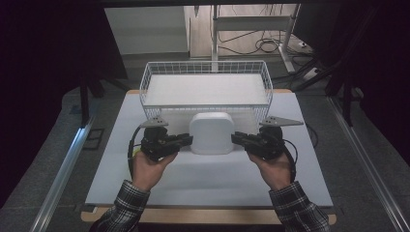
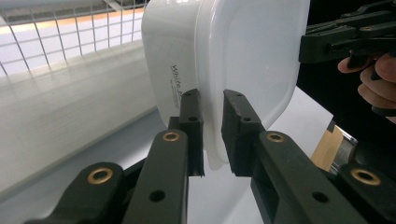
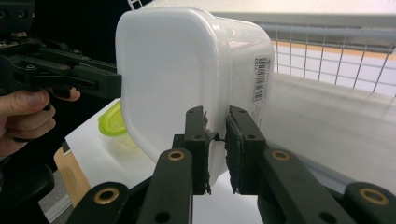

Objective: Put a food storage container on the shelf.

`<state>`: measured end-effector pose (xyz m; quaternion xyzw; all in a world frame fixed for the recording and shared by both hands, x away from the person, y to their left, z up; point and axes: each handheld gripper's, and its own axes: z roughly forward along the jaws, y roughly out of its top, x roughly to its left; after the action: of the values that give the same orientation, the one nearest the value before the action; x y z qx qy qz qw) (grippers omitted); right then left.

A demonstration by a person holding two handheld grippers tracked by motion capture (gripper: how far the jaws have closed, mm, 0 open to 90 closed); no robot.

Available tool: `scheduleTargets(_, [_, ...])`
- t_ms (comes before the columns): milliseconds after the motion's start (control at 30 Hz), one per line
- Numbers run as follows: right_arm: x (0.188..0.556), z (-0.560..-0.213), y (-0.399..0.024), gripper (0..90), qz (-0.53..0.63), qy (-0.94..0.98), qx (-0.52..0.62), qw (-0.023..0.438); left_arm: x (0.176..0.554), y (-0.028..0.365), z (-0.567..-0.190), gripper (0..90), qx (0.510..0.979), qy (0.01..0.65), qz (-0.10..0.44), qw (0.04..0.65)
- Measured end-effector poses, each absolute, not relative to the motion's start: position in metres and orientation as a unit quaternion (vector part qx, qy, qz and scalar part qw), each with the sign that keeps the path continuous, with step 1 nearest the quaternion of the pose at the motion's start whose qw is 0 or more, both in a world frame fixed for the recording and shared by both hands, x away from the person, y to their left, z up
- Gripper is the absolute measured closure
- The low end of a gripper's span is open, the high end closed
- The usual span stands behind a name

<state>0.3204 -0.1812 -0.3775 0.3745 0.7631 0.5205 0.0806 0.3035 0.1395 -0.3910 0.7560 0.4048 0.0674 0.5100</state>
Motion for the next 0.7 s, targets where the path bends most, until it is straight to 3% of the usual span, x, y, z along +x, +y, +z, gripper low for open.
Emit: scheduleTargets(700, [0.346, -0.332, -0.166, 79.3, 0.531, 0.760, 0.359, 0.106, 0.328, 0.153, -0.348, 79.4, 0.743, 0.405, 0.086, 0.527])
